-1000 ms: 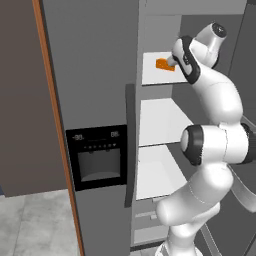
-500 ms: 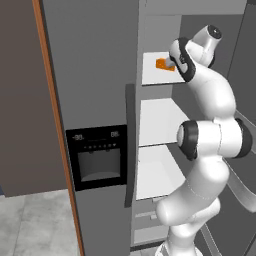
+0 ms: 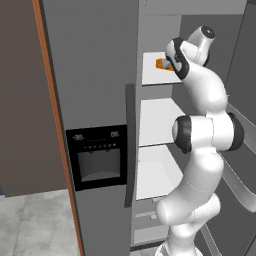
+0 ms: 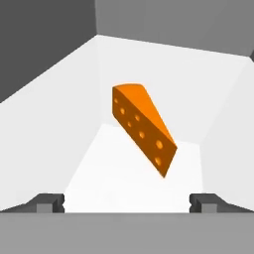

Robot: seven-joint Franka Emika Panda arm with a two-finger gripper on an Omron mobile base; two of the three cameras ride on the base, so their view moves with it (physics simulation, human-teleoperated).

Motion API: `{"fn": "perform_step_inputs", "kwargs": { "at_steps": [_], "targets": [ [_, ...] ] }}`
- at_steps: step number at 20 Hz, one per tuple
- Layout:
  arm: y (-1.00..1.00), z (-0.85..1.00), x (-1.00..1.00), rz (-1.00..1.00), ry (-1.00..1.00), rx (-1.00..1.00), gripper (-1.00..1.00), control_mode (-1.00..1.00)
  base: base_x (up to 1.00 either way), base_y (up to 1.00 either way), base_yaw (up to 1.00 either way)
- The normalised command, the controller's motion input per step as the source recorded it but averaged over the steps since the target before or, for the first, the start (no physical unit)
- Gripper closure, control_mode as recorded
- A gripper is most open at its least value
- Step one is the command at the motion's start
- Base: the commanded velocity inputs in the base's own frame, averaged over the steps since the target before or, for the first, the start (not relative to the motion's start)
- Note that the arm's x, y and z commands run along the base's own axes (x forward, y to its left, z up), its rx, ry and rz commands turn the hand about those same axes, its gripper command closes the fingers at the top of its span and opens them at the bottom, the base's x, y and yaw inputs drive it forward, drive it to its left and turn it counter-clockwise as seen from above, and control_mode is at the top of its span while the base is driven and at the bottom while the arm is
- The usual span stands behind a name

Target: Pick the cheese from the fridge and the cheese grater from the cabinet and place them next to the salad bowl.

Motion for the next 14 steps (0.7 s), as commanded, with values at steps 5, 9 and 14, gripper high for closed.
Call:
{"fn": "perform_step_inputs", "kwargs": {
  "at_steps": [5, 9, 14],
  "targets": [
    [-0.06, -0.01, 0.28, 0.0, 0.02, 0.0, -1.0, -1.0, 0.0, 0.0, 0.0],
    [-0.06, -0.01, 0.32, 0.0, 0.05, 0.0, -1.0, -1.0, 0.0, 0.0, 0.0],
    [-0.04, -0.03, 0.33, 0.0, 0.05, 0.0, -1.0, -1.0, 0.0, 0.0, 0.0]
  ]
}}
